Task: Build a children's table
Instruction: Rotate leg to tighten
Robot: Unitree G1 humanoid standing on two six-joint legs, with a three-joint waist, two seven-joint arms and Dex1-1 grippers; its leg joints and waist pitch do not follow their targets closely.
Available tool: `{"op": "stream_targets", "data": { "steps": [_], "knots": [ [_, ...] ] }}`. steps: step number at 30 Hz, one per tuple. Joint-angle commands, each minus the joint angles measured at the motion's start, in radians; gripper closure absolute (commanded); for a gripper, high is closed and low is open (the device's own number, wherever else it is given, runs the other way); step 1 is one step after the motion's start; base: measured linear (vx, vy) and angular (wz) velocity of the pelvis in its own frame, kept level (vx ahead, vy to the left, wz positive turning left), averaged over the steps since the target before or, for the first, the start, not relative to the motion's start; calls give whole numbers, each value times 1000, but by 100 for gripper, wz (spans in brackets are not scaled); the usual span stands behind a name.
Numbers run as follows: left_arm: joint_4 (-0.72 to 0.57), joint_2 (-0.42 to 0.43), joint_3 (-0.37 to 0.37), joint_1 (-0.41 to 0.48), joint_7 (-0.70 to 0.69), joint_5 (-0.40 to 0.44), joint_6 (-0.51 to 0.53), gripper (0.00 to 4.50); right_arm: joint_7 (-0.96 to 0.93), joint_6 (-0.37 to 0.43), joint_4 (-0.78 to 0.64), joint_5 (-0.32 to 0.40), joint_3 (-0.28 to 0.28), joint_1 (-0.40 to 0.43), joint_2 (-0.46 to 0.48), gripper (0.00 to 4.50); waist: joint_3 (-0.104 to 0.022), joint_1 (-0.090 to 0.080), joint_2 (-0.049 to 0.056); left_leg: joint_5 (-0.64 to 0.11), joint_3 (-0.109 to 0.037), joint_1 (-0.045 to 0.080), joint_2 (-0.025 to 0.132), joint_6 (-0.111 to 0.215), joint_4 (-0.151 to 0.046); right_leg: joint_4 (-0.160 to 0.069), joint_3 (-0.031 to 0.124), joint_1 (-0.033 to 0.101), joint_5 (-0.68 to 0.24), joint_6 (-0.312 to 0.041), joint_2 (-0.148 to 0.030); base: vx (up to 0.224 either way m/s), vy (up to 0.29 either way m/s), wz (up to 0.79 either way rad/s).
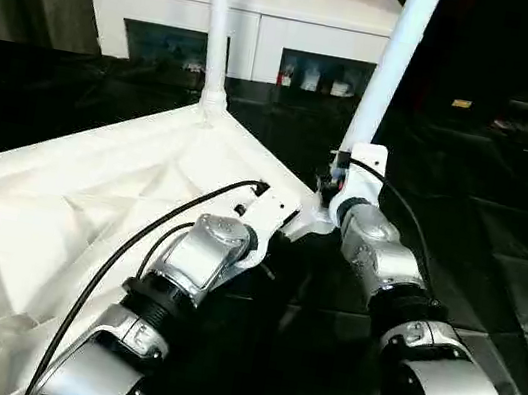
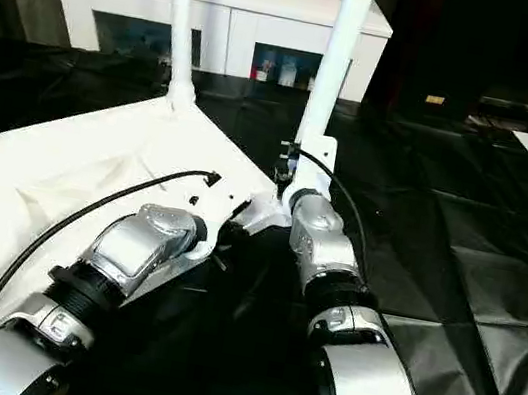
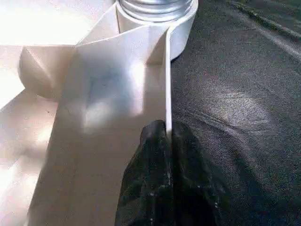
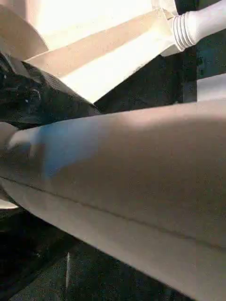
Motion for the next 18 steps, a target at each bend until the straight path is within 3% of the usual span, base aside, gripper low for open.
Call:
{"op": "stream_targets", "data": {
  "steps": [1, 2, 4, 6, 9, 10, 11, 14, 15, 16, 18],
  "knots": [
    [-60, -7, -20, -8, -36, -22, -22, 450, -26, 53, 153, -31, 0, 64, -5, 265, -25, 0, 1, -482, -28, 6, 44, -15, -102, -89, 22, 2, -457, -134, -68, 0, 0, 0],
    [-61, -2, -18, -8, -36, -21, -21, 450, -14, 39, 155, -29, 0, 61, -3, 265, -25, -2, 2, -499, -30, 8, 44, -18, -102, -92, 21, 0, -481, -125, -68, 0, 0, 0],
    [-62, 15, -17, -11, -42, -17, -32, 450, 12, 3, 143, -29, 0, 51, -2, 209, -25, -2, 8, -495, -32, 5, 45, -21, -105, -90, 21, 2, -469, -124, -68, 0, 0, 0],
    [-63, 31, -19, -11, -51, -13, -50, 450, 50, -27, 121, -26, 0, 45, -3, 195, -28, -1, 5, -494, -29, 7, 46, -21, -103, -90, 22, 1, -449, -133, -68, 0, 0, 0],
    [-73, 77, -39, -4, -95, 1, -106, 450, 145, -81, 49, -23, 13, 42, -17, 167, -38, 7, 4, -375, -23, -7, 49, -3, -100, -70, 27, 18, -276, -178, -68, 0, 0, 0],
    [-86, 108, -55, 2, -124, 8, -119, 450, 183, -84, -3, -10, 11, 50, -31, 158, -41, 12, 7, -285, -13, -9, 50, 30, -93, -62, 28, 21, -173, -216, -68, 0, 0, 0],
    [-91, 117, -59, 3, -133, 9, -122, 450, 196, -85, -19, -7, 12, 53, -36, 158, -41, 15, 5, -255, -9, -13, 50, 51, -90, -61, 27, 24, -163, -229, -68, 0, 0, 0],
    [-118, 179, -79, 14, -203, 12, -166, 450, 286, -55, -164, 4, 33, 93, -87, 131, -44, 29, 5, -176, -5, -15, 49, 73, -80, -52, 30, 31, -108, -246, -68, 0, 0, 0],
    [-125, 196, -82, 16, -219, 11, -174, 450, 336, -37, -229, 10, 45, 115, -106, 121, -49, 34, 5, -97, -4, -18, 48, 88, -73, -38, 29, 39, -16, -265, -67, 0, 0, 0],
    [-127, 200, -82, 17, -222, 11, -175, 450, 348, -33, -242, 12, 47, 120, -110, 111, -54, 43, 9, -15, -1, -13, 48, 113, -64, -23, 29, 38, 102, -289, -65, 0, 0, 0],
    [-133, 242, -94, 24, -274, 9, -204, 450, 482, 51, -402, 58, 73, 183, -168, 101, -55, 52, 16, 70, 1, -19, 44, 157, -56, -10, 26, 41, 238, -318, -58, 0, 0, 0]
  ]
}}
